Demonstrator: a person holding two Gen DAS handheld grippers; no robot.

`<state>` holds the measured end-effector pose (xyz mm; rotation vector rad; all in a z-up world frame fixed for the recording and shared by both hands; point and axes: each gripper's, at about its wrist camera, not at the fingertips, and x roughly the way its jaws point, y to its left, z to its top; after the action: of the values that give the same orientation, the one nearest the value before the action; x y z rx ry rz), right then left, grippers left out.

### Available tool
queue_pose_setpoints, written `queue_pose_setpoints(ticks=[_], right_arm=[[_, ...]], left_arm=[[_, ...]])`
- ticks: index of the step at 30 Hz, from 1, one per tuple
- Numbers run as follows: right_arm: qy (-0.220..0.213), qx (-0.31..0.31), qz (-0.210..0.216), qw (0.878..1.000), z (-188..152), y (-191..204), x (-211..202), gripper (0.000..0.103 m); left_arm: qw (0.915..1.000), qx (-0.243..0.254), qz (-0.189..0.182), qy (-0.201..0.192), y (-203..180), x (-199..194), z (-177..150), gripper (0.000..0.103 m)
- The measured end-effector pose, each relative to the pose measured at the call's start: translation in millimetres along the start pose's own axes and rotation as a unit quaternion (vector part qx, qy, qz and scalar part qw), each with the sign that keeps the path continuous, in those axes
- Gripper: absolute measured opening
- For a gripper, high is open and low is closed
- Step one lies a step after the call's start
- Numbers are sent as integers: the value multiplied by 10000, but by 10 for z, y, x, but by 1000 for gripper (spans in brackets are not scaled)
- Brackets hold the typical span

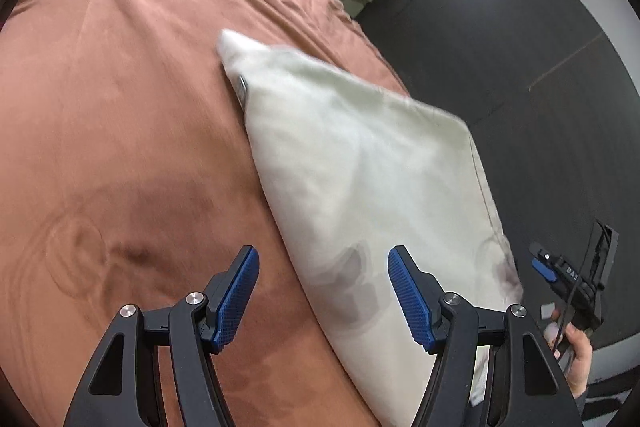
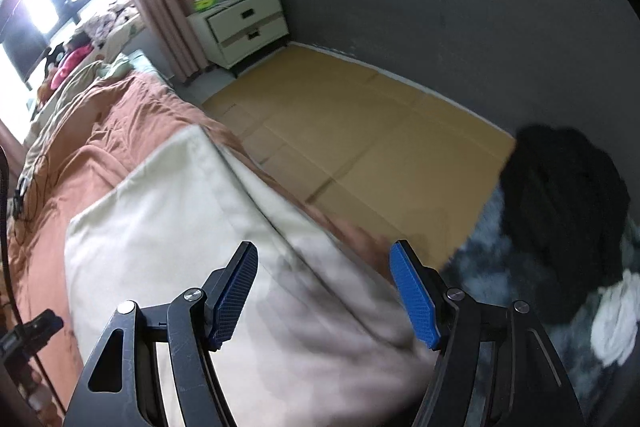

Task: Fold large clothes

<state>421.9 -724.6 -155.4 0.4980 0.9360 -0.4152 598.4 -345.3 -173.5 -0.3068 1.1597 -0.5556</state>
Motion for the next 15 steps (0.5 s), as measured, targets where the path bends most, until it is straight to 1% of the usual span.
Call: queue_pose_setpoints(ticks=[4,7,10,12,13,14,15], right_arm=[[8,324,35,9995,-259,-300,-164,68],[21,702,202,9973,-481,-488,-249,68],[203,969,413,9942,-646,-559,-152,68],[400,1122,527,9915,-716,-551,14,68],[479,1208,611,9896,-747,-553,89,65],[519,1300,700,9877,-773,-555,145,47],[524,1400,888,9848,-779,-560,203,18]], left_arm=[[9997,68,-19,224,-105,37,-247,68],[9992,122,-79,379,-174,74,-450,68],[9983,185,-148,526,-243,104,-606,68],[9977,233,-163,608,-284,145,-651,68],[9975,251,-167,632,-302,149,-685,68],[9974,264,-182,648,-313,148,-721,68],[9972,271,-210,667,-327,142,-756,68]])
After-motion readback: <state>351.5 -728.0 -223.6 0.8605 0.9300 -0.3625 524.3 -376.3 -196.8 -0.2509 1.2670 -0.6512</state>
